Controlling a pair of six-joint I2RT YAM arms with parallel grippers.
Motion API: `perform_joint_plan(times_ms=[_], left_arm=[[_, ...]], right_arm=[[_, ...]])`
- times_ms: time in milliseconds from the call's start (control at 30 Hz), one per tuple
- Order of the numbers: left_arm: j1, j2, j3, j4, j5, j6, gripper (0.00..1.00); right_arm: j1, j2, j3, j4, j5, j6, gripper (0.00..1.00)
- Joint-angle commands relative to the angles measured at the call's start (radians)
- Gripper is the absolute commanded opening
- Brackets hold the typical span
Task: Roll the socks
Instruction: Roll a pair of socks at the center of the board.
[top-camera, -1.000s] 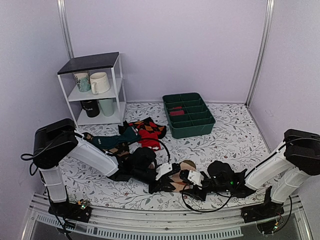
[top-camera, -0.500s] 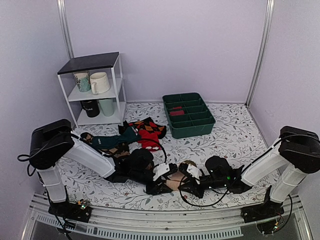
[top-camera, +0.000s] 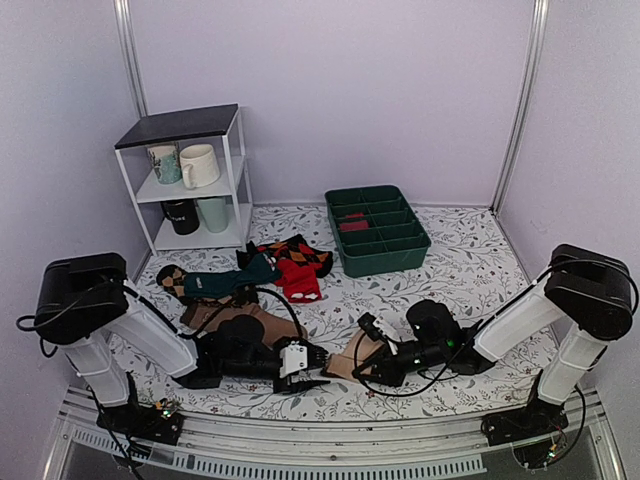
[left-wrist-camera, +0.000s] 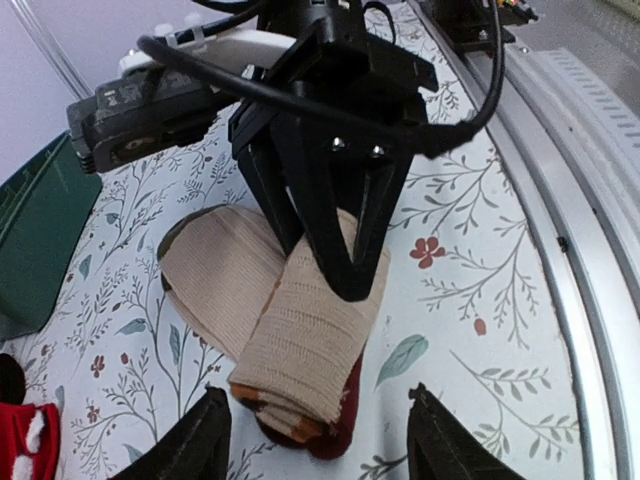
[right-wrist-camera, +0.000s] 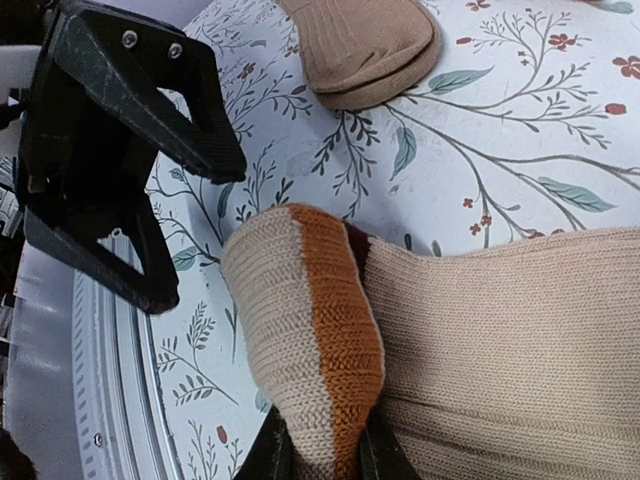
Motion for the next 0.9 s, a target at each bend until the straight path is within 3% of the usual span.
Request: perform_joint_plan(times_ms=[0,200,533,867], left_arm=[[-0.013,0.074,0.035,0.14,0.058,0.137,0.68],[-0.012,0.143,0.039,0.235,0.031,0.172,0.72],[-0.012,0.204,0.105,0.1,-0.005,0.187,0.7],[-0.011,0.234,0.136,0.011,-0.005,0.131,0.46]], right_arm=[[0.001,0.072,-0.028,-0.262,-0.04,0.052,0.09],[-0.006,0.09,-0.013,-0.274,-0.053,0.037,0.09],[-0.02,0.093,-0.006,-0.284,-0.062,0.009,0.09],[-0.026,0.101,-0.006,-0.283,-0.066,-0.004,0.09]])
